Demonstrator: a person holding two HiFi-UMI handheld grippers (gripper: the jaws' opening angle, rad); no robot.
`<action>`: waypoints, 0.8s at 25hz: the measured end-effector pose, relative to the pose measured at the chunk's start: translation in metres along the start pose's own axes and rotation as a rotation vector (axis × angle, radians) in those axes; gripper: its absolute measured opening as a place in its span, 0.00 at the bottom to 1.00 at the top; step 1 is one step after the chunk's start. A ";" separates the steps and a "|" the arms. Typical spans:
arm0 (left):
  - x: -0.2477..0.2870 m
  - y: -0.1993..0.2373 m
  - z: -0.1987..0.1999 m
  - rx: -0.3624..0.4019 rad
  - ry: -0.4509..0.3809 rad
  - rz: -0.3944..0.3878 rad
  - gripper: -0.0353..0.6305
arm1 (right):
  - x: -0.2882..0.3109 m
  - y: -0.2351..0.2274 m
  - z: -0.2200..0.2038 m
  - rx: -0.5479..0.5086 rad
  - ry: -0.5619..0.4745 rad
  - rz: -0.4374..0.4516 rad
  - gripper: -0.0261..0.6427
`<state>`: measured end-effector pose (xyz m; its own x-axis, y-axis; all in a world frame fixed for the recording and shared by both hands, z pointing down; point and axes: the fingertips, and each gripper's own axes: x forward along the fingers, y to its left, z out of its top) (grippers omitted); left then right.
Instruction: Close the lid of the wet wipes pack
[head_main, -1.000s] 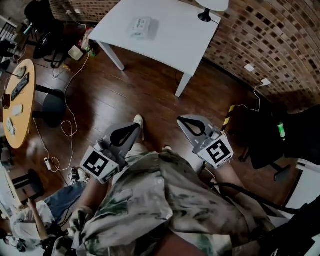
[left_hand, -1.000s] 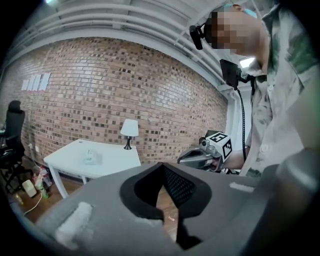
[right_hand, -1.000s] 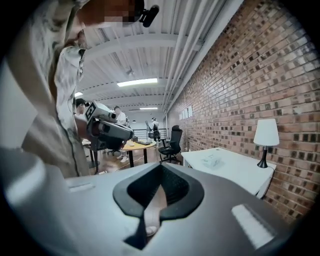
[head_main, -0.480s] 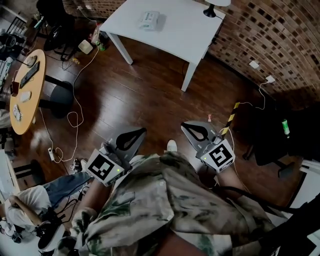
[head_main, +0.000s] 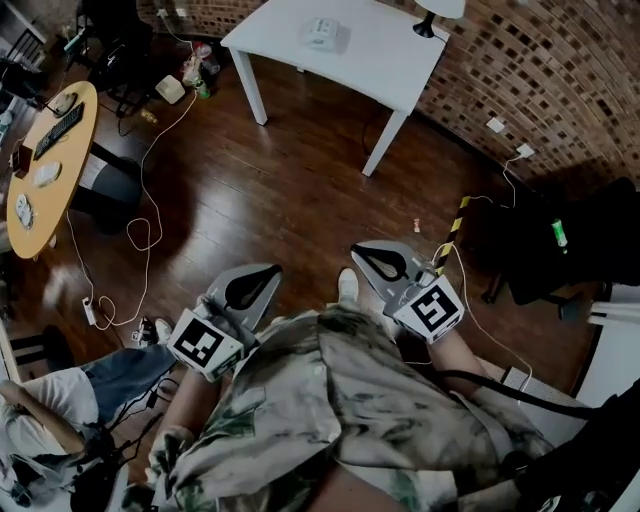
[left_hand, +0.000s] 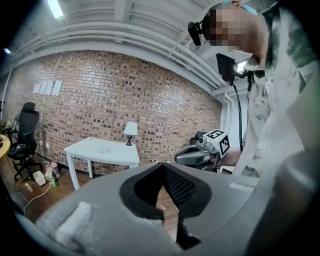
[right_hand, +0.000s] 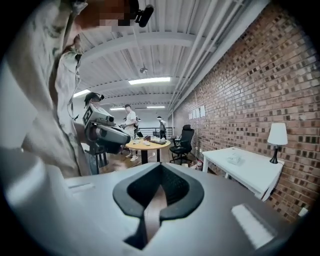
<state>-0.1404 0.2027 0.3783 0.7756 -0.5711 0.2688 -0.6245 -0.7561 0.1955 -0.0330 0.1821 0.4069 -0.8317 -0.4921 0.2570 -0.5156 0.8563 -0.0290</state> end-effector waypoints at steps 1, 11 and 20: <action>-0.018 -0.001 -0.004 -0.002 -0.007 -0.007 0.06 | 0.004 0.018 0.002 0.006 0.002 -0.011 0.05; -0.140 -0.031 -0.035 0.045 -0.034 -0.159 0.06 | 0.003 0.164 0.020 0.010 0.061 -0.152 0.05; -0.180 -0.062 -0.053 0.034 -0.039 -0.192 0.06 | -0.018 0.219 0.027 -0.045 0.073 -0.171 0.05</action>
<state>-0.2461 0.3686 0.3676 0.8834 -0.4271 0.1928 -0.4622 -0.8622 0.2075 -0.1366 0.3744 0.3694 -0.7147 -0.6200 0.3236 -0.6372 0.7680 0.0642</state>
